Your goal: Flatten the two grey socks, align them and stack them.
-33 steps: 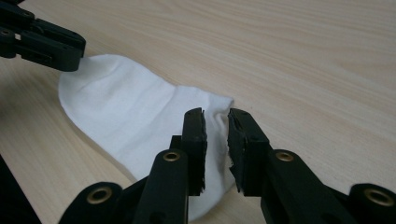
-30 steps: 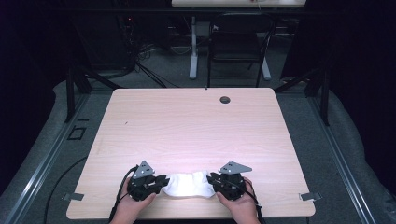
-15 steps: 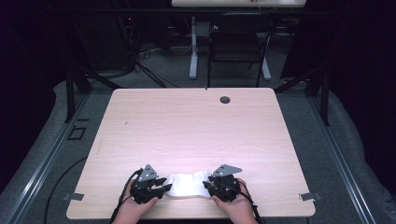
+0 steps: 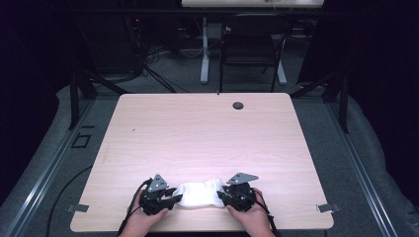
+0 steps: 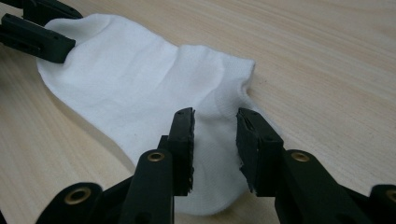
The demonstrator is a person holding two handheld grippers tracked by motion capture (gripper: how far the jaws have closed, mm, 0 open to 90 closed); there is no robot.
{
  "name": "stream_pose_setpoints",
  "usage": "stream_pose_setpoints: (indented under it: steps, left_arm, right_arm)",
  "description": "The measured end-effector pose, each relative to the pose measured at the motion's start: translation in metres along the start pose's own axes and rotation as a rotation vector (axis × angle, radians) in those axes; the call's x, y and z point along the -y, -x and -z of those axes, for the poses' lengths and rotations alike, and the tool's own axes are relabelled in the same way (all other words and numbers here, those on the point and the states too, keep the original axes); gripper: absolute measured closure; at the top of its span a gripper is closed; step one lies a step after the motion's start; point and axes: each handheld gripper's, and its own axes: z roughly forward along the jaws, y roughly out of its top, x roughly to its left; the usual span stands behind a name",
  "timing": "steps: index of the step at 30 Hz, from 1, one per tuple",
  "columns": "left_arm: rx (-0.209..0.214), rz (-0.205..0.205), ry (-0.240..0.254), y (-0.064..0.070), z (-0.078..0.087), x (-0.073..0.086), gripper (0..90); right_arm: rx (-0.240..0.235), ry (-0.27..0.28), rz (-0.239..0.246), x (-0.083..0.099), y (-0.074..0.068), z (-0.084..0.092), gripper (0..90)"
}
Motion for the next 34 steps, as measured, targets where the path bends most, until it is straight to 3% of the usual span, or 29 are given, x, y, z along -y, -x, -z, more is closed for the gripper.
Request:
stream_pose_setpoints:
  steps: [12,16,19,26,34]
  left_arm:
    - [-0.015,0.026,0.025,-0.014,-0.009,-0.008,63.0]
    - [-0.003,0.033,0.029,-0.018,-0.009,-0.01,59.6]
    - [0.003,0.031,0.058,-0.019,-0.007,-0.011,54.4]
    - [-0.004,0.014,0.103,-0.023,0.004,-0.013,47.7]
    - [-0.062,0.002,0.146,-0.034,0.018,-0.011,43.5]
  right_arm:
    - [0.02,0.032,0.015,-0.007,0.007,-0.01,67.0]
    - [0.029,0.04,-0.005,-0.01,0.009,-0.011,63.2]
    - [0.032,0.05,0.016,-0.011,0.007,-0.008,61.6]
    - [0.045,0.114,0.015,-0.013,0.009,0.005,55.4]
    - [0.092,0.15,-0.018,-0.007,0.026,0.021,51.5]
